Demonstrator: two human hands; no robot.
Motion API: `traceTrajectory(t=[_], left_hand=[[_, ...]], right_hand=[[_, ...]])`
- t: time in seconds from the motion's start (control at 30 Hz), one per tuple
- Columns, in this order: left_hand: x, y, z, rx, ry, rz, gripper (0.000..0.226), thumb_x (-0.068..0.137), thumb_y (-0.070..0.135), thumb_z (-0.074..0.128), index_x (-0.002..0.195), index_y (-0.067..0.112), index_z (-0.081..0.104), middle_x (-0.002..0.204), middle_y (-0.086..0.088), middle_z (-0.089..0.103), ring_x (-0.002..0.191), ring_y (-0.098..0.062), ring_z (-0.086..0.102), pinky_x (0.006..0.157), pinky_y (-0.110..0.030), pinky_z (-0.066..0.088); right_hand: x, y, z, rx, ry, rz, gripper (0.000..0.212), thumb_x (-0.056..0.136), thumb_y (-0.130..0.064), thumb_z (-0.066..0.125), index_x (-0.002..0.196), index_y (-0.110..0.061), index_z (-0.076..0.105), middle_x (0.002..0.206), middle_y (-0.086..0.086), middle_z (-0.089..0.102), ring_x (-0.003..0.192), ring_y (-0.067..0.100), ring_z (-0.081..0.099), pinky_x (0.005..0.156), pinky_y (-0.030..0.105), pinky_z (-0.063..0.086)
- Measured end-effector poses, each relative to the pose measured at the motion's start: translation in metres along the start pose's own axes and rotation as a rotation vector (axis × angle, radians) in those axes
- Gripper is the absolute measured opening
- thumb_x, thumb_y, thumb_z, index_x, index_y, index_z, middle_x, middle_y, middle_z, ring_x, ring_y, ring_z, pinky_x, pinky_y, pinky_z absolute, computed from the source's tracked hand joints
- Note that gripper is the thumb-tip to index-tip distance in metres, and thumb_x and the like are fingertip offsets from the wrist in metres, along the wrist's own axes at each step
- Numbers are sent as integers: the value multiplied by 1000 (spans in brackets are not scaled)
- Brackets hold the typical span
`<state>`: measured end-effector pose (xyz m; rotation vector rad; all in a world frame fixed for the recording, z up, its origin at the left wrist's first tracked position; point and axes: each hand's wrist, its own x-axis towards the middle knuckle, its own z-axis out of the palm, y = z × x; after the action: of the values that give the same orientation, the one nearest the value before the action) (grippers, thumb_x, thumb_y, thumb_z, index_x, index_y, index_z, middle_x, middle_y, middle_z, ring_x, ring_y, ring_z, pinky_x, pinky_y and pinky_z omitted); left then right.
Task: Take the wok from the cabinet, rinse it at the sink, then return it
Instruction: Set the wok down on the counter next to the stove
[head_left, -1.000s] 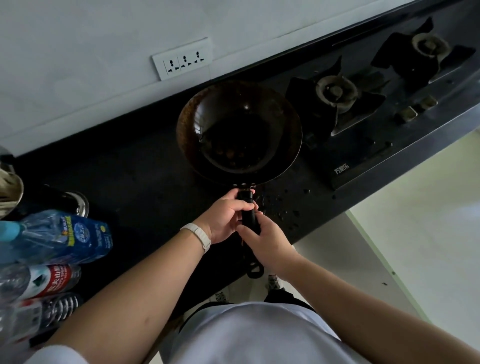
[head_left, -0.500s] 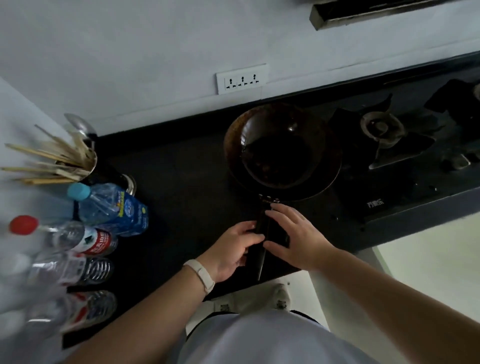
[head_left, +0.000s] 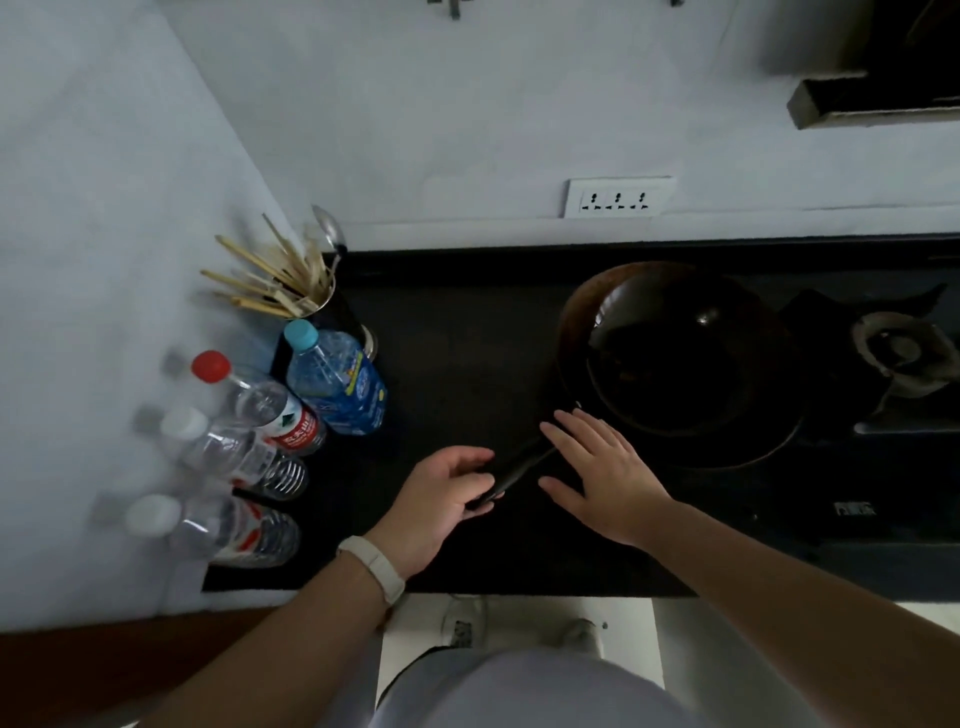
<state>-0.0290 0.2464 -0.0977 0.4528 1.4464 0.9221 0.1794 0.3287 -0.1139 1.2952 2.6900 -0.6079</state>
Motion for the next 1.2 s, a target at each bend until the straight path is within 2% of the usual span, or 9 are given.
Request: traceTrajectory(t=[0.17,0.33,0.63,0.8,0.93,1.03,1.13,1.2], left_hand=[[9,6,-9,43,78,58,24,91,2,63,109,16,67,116,-14,67,104,-26,69,78,-29,57],[21,19,-20,72,116,105,23,91,3,63,108,17,67,112,-11,68,100,-23,71,80,-30,57],[52,53,-42,441,104,256,34,83,12,71,114,26,66,112,2,68,95,-14,69,90,-36,57],[69,69,-50,519,133,300,34,82,18,71,115,27,67,113,9,65,105,-14,64,97,-40,53],[79,79,-54,544,160,325,34,82,23,69,114,32,65,117,7,63,107,-15,62,98,-41,52],[85,85,-55,566,174,348,36,85,21,68,120,27,64,120,5,61,108,-13,60,95,-34,51],[87,88,-55,628,166,365,37,89,20,65,126,22,62,121,7,58,104,-6,54,80,-17,42],[87,89,-57,714,133,369,39,90,23,63,129,23,58,123,3,58,101,-5,55,77,-17,43]], right_hand=[[11,-3,-6,15,-1,-27,69,100,-55,43,159,-31,15,168,-5,13,155,16,4,115,27,-2],[27,-6,-9,1,-21,-31,70,101,-54,42,159,-32,10,168,-5,12,155,16,5,119,30,6],[57,-19,-17,-15,-36,30,74,101,-51,45,160,-29,7,168,-2,12,155,20,8,123,37,15],[75,-24,-20,-29,-27,62,74,101,-51,45,160,-29,6,167,-1,15,154,20,11,122,37,17],[87,-28,-25,-35,-25,99,75,100,-51,46,160,-28,7,167,0,17,153,20,14,123,40,22],[92,-29,-29,-43,-31,116,75,100,-51,47,160,-28,7,166,0,18,153,21,16,122,41,24],[93,-31,-33,-53,-43,124,76,100,-52,47,160,-27,8,166,1,19,153,21,17,122,41,26],[91,-33,-36,-58,-49,134,75,100,-52,47,160,-27,10,166,1,19,153,21,18,122,41,25]])
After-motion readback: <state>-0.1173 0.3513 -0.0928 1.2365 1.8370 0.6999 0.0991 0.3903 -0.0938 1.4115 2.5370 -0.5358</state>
